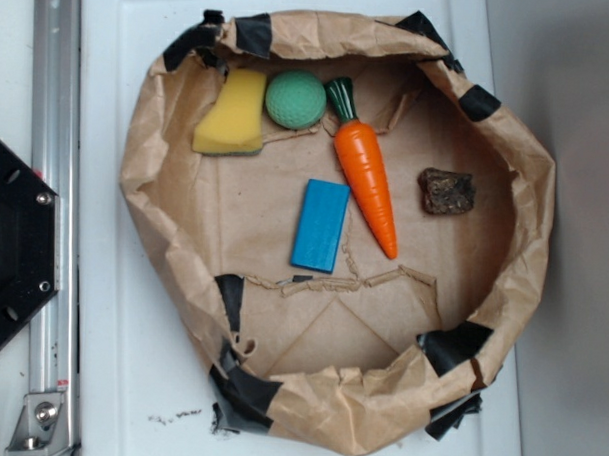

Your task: Grab the rock.

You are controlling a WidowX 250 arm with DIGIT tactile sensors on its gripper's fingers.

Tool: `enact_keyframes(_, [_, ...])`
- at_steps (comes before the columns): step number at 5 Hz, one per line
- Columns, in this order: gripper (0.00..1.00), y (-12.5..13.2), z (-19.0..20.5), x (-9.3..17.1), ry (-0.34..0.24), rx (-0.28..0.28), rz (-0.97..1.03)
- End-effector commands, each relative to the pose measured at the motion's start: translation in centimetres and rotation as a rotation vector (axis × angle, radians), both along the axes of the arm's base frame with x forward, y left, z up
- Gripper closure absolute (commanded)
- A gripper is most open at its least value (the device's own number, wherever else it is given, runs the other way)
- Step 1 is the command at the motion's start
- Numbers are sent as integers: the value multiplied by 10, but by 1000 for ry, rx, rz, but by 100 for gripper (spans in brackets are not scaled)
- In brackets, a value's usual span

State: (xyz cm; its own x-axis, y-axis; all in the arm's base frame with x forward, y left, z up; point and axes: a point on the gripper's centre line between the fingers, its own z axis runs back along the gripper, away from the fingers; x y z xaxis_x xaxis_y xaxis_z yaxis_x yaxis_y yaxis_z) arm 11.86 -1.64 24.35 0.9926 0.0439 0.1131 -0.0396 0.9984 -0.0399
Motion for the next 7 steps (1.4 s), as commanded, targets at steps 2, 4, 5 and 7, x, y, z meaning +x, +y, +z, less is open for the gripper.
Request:
enact_keyframes(2, [0,13,-38,41,72,97,51])
enact_keyframes(4, [0,29,-92,133,-135,17,202])
enact_keyframes(5, [0,45,-130,169,-169,17,184])
enact_keyframes(7, [0,46,-185,213,-126,65,142])
